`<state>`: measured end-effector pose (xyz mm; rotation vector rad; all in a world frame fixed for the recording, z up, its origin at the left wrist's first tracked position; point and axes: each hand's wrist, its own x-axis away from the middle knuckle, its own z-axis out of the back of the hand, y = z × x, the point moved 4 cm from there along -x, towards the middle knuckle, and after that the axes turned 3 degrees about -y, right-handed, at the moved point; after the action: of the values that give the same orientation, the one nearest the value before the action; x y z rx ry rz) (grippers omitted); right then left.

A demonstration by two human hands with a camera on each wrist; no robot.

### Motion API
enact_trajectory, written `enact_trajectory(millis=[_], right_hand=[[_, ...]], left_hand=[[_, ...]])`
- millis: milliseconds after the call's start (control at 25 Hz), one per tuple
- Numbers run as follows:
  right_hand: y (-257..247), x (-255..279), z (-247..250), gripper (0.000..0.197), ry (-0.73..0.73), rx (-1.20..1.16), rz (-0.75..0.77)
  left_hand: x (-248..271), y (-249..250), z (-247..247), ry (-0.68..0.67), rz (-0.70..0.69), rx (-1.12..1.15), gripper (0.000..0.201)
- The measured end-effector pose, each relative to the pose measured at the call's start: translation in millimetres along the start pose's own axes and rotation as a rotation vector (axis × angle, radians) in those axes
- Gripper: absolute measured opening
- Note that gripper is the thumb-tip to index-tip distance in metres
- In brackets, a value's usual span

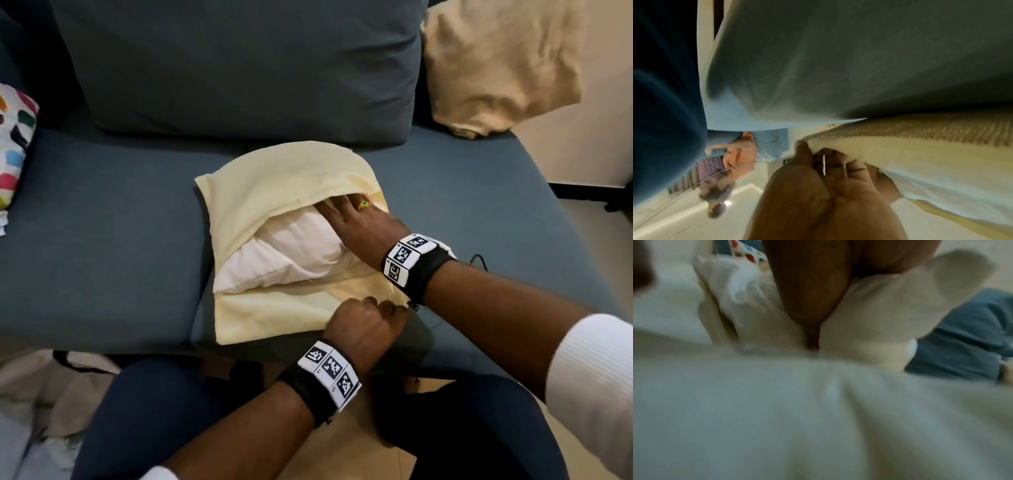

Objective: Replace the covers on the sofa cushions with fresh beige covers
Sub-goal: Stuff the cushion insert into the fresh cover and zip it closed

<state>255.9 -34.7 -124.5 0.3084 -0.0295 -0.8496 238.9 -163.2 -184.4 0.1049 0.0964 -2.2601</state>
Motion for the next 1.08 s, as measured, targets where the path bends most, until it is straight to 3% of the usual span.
enact_trajectory(millis=[120, 240, 320, 400, 480, 520, 600, 680, 760, 800, 880, 960, 1080], right_hand=[[-9.0, 13.9, -11.2, 0.107, -0.201, -0.143, 0.030], [10.0, 34.2, 6.7, 0.113, -0.379, -0.408, 0.022], [30.4, 43.3, 24.3, 0.100, -0.367, -0.438, -0.047], [51.7, 55.1, 34.4, 0.077, -0.339, -0.295, -0.222], [61.5, 69.6, 24.4, 0.065, -0.399, -0.191, -0.386], [59.8, 75.0, 14.9, 0.060, -0.437, -0.249, -0.419], [50.5, 78.5, 6.3, 0.048, -0.424, -0.493, -0.424], [46.3, 70.2, 9.2, 0.044, -0.289, -0.626, -0.386], [43.2, 59.0, 12.6, 0.038, -0.219, -0.722, -0.332], [39.6, 54.4, 11.8, 0.033, -0.263, -0.694, -0.284], [35.4, 53.1, 7.3, 0.021, -0.460, -0.312, -0.137], [40.3, 55.7, 16.2, 0.037, -0.557, 0.083, -0.007], [57.0, 57.6, 37.6, 0.067, -0.584, 0.140, 0.103]], left_hand=[[6.8, -19.8, -10.1, -0.091, 0.055, 0.007, 0.027], [13.1, -36.6, -6.6, -0.220, 0.212, 0.054, 0.047], [8.6, -41.2, -2.2, -0.191, 0.293, 0.094, 0.054], [-1.1, -40.7, 1.4, -0.160, 0.353, 0.143, 0.051], [-11.7, -38.8, 4.2, -0.122, 0.392, 0.164, 0.044], [-15.7, -39.6, 4.3, -0.119, 0.422, 0.170, 0.043], [-22.4, -41.9, -3.3, -0.188, 0.482, 0.165, 0.045], [-22.6, -40.8, -4.3, -0.249, 0.506, 0.169, 0.051], [-22.9, -26.1, 4.3, -0.244, 0.348, 0.158, 0.051], [-22.4, -17.1, 10.4, -0.203, 0.235, 0.163, 0.043], [-17.5, -10.6, 31.1, -0.111, 0.124, 0.210, 0.024], [-9.3, -22.6, 48.6, -0.113, 0.179, 0.281, 0.032], [22.7, -73.5, 62.8, -0.263, 0.370, 0.374, 0.056]])
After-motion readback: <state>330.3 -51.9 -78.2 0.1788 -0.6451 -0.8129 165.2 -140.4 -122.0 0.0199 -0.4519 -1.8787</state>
